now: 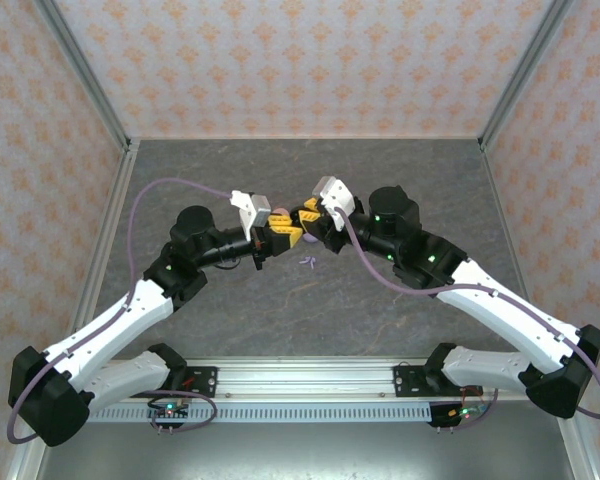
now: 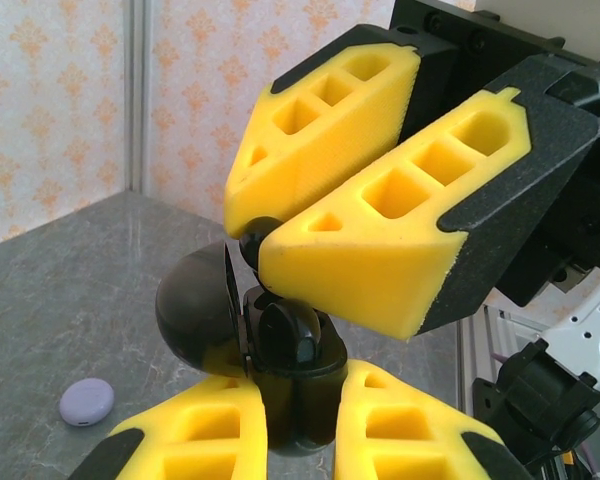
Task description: Insert the wireless bluetooth earbuds into the charging case
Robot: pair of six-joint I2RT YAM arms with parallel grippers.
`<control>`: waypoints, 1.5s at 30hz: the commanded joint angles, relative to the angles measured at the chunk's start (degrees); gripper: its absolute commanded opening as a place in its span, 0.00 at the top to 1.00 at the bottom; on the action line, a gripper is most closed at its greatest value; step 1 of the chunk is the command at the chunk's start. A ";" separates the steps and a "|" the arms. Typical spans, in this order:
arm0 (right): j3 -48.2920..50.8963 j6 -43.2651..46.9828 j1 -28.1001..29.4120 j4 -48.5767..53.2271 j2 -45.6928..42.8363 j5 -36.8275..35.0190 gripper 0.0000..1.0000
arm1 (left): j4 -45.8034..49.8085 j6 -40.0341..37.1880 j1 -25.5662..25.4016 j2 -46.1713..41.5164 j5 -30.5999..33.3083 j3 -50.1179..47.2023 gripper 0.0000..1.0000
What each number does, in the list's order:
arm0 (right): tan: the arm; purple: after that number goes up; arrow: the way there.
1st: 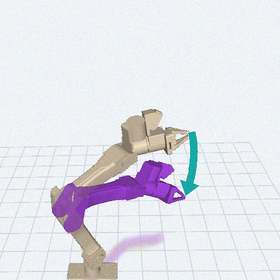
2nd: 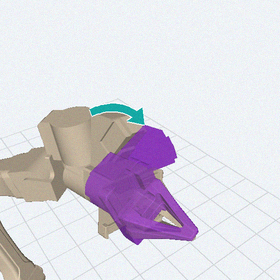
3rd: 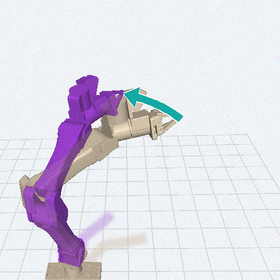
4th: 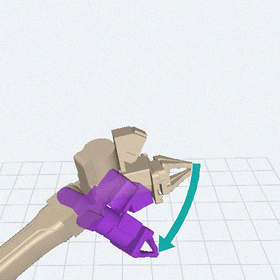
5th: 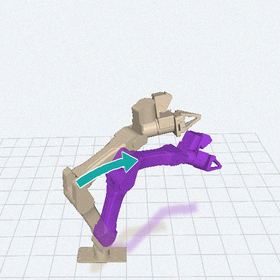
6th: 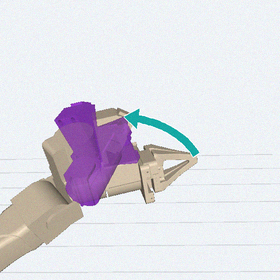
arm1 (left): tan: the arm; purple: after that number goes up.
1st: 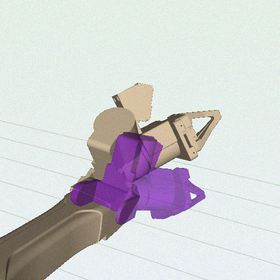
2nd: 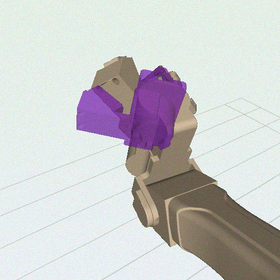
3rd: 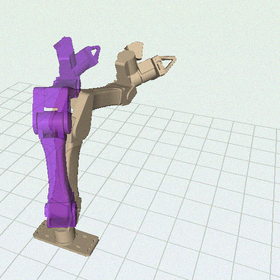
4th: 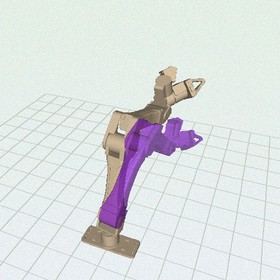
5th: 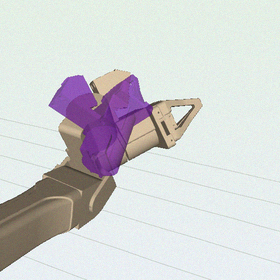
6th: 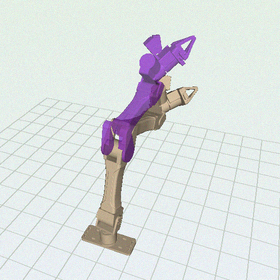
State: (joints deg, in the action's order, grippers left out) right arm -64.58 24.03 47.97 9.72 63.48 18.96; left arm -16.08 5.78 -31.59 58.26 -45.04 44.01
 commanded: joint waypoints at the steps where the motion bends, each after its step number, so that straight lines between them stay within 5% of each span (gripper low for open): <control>1: -1.60 -0.85 0.29 3.41 -0.64 3.71 0.76 | -2.91 -0.33 -0.50 -0.16 -0.58 2.58 1.00; 30: -5.54 -8.57 -3.27 0.46 -2.66 9.47 0.47 | -4.07 -0.07 -0.57 0.55 -0.01 1.33 1.00; 45: -5.65 -19.54 -7.38 10.92 -3.13 -3.11 0.32 | 1.05 -2.62 -0.65 -0.72 9.63 -0.65 1.00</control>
State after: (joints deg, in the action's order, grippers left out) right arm -70.04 8.75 41.06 16.88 61.76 21.30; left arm -15.97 4.47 -31.90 58.67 -40.34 43.97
